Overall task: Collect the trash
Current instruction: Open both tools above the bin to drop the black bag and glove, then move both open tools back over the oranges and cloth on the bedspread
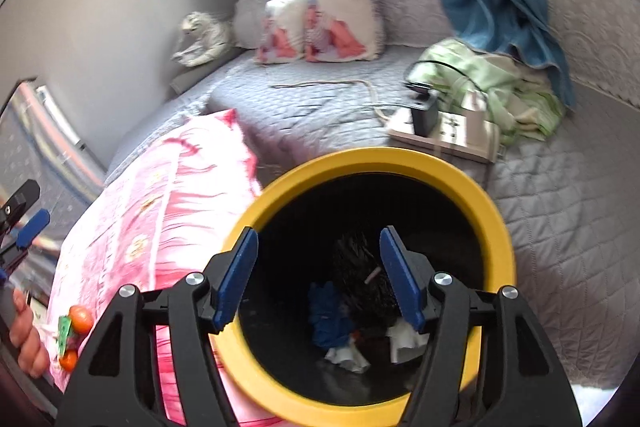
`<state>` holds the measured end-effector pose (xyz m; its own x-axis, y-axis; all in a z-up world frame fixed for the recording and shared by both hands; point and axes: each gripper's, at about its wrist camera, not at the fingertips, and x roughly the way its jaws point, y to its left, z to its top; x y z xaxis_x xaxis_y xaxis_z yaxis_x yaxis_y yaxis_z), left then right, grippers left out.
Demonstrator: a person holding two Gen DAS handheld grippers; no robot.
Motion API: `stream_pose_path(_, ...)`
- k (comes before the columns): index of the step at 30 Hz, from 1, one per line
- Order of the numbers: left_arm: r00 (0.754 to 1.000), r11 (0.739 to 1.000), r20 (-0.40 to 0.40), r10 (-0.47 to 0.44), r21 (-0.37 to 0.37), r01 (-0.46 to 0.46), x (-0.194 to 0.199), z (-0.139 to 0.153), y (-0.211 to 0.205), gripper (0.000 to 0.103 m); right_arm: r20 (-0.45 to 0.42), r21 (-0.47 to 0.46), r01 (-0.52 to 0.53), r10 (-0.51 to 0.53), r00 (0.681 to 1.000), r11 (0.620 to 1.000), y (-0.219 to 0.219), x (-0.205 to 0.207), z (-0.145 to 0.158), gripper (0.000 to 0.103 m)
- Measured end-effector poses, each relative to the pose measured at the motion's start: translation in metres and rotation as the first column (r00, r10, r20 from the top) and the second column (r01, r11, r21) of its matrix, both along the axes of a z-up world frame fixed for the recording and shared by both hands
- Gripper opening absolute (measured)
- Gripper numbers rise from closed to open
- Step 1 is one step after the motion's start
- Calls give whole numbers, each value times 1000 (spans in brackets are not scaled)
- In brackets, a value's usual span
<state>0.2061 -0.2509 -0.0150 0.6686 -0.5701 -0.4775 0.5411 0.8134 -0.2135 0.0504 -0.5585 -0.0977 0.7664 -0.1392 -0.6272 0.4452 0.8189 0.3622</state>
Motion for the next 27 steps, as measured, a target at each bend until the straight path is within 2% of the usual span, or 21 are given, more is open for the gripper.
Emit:
stream_pose_path(5, 985, 989, 90, 146, 3, -147, -2, 21, 83, 91, 40, 6, -193, 193, 980, 981, 47, 23, 12, 63)
stream_pose_path(9, 945, 957, 166, 282, 19, -289, -10, 30, 150, 94, 54, -4, -357, 357, 933, 934, 96, 46, 20, 64)
stream_pose_path(14, 895, 907, 173, 412, 17, -421, -22, 28, 224, 94, 66, 13, -523, 521, 851, 852, 158, 71, 23, 68)
stream_pose_path(16, 876, 887, 180, 448, 31, -460, -29, 23, 243, 94, 63, -11, -571, 570, 819, 821, 185, 77, 26, 69)
stream_pose_path(19, 861, 868, 178, 477, 57, -493, -39, 11, 265, 94, 33, -80, -627, 631, 775, 775, 222, 82, 29, 69)
stream_pose_path(22, 858, 860, 145, 493, 69, -506, -47, -3, 282, 94, -8, -179, -677, 687, 727, 714, 254, 84, 32, 69)
stream_pose_path(27, 865, 861, 72, 497, 85, -502, -61, -25, 301, 94, -103, -306, -752, 765, 636, 584, 301, 90, 26, 69)
